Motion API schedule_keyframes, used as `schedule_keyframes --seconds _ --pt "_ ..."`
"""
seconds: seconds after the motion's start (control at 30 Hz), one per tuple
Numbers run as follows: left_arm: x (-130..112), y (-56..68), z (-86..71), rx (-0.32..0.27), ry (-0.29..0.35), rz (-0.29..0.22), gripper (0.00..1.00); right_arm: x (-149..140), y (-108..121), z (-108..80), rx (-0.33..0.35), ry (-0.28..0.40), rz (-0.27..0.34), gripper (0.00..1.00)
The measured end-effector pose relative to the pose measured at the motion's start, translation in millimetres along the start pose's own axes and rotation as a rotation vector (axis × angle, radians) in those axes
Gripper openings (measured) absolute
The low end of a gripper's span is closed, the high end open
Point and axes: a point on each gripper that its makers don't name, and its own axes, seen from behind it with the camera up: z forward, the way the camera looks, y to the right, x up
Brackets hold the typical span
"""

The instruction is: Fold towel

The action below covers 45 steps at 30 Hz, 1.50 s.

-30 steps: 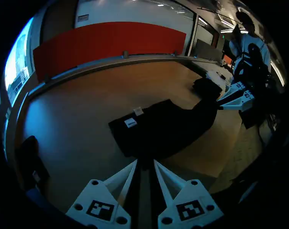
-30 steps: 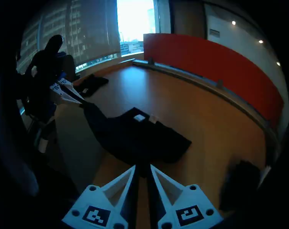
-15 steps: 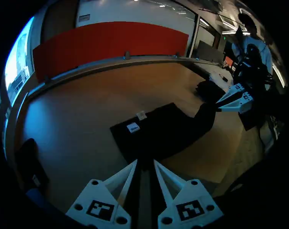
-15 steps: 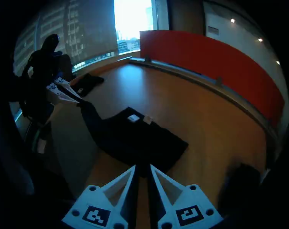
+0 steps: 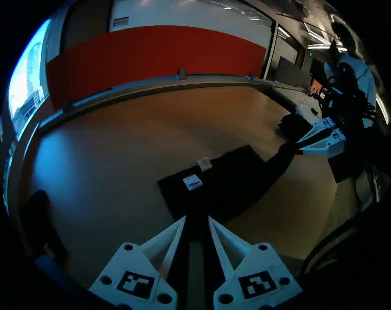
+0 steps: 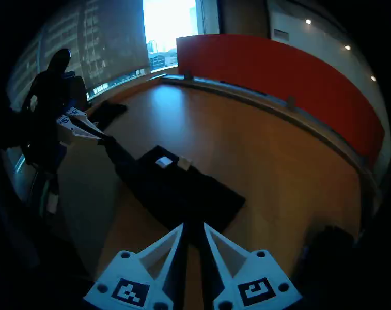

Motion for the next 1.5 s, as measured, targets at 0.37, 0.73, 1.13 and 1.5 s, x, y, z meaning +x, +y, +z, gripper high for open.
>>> schedule_keyframes --seconds 0.37,0.73,1.13,1.5 --pt "7.9 -15.1 31.9 0.019 -0.008 0.008 0.14 3.9 19.9 25.7 -0.016 -0.017 0.037 0.12" --pt "5.9 -24.4 53.7 0.028 -0.021 0.004 0.14 1.2 26.3 44.1 -0.020 -0.033 0.058 0.12" --pt "-5.3 -35.3 78.5 0.045 -0.052 -0.006 0.14 -2.2 35.7 66.0 -0.036 -0.044 0.093 0.12" --pt "-10.8 -45.3 93.7 0.075 -0.070 -0.009 0.17 -4.6 42.2 81.7 -0.071 -0.047 0.131 0.16"
